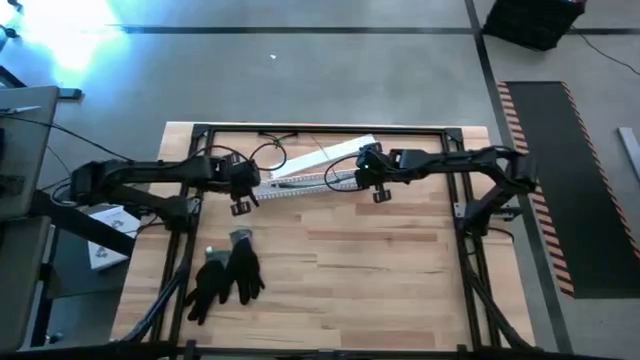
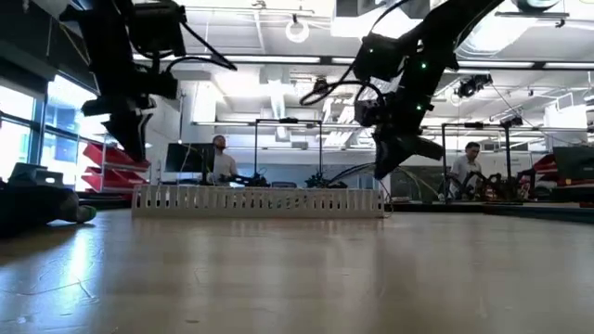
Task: Ziptie cables
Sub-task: Put the cable into the white cable duct
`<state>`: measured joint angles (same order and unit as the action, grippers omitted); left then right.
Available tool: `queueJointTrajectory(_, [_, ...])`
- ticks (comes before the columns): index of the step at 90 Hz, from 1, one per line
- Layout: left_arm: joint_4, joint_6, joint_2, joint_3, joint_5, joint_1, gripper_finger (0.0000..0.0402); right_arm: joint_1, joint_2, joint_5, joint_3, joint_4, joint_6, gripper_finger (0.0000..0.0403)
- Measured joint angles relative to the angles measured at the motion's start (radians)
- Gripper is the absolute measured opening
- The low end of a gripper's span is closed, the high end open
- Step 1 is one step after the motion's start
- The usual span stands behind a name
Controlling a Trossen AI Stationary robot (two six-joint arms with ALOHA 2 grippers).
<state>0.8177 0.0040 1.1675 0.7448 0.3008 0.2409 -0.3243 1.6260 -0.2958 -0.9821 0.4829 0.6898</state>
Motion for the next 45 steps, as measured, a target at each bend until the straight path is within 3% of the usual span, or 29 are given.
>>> queueJointTrajectory(11, [-0.066,-0.131,0.072,0.000,-0.039,0.025,0.0030,-0.021,0.042,0.000,0.000,0.012,0.002,0.0000])
queueJointTrajectory(22, [-0.054,-0.181,0.171,0.000,0.018,0.069,0.0014,-0.037,0.093,0.000,0.000,0.003,-0.002,0.0000])
queueJointTrajectory(45, [-0.150,-0.160,0.349,0.000,0.057,0.130,0.0000,-0.043,0.148,0.018,0.000,-0.038,-0.008,0.0000])
